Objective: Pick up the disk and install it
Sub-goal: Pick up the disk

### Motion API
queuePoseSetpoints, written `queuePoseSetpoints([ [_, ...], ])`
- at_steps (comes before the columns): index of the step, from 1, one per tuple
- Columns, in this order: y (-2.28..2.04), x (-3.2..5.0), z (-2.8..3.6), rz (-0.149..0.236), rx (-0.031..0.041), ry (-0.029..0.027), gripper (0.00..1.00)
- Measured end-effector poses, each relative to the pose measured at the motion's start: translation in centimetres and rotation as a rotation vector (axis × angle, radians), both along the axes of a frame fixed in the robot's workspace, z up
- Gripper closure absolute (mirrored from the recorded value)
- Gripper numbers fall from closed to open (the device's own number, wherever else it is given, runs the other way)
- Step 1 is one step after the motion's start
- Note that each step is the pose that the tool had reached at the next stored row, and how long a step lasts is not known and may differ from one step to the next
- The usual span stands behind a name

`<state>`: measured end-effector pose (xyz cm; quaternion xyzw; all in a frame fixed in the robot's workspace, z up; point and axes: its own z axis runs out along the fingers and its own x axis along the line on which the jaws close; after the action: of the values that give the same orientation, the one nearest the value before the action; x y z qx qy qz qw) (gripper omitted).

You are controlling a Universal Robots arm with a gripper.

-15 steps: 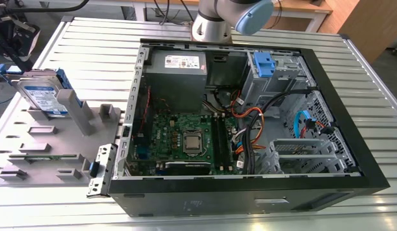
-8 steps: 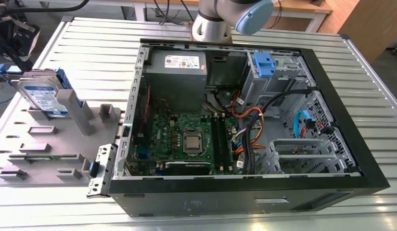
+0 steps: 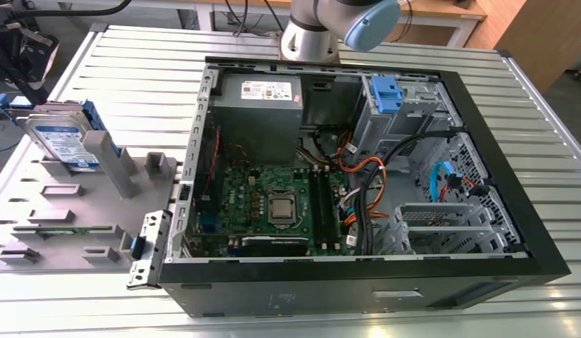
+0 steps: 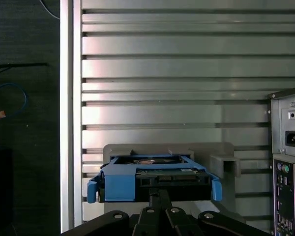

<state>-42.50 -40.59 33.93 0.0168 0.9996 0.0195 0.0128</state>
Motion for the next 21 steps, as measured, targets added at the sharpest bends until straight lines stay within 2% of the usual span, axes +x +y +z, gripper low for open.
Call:
queuePoseSetpoints([
  [16,0.00,0.00,0.00,0.004,0.0000,0.0000,0.89],
  [21,0.00,0.00,0.00,0.023,0.0000,-0.0001,0.89],
])
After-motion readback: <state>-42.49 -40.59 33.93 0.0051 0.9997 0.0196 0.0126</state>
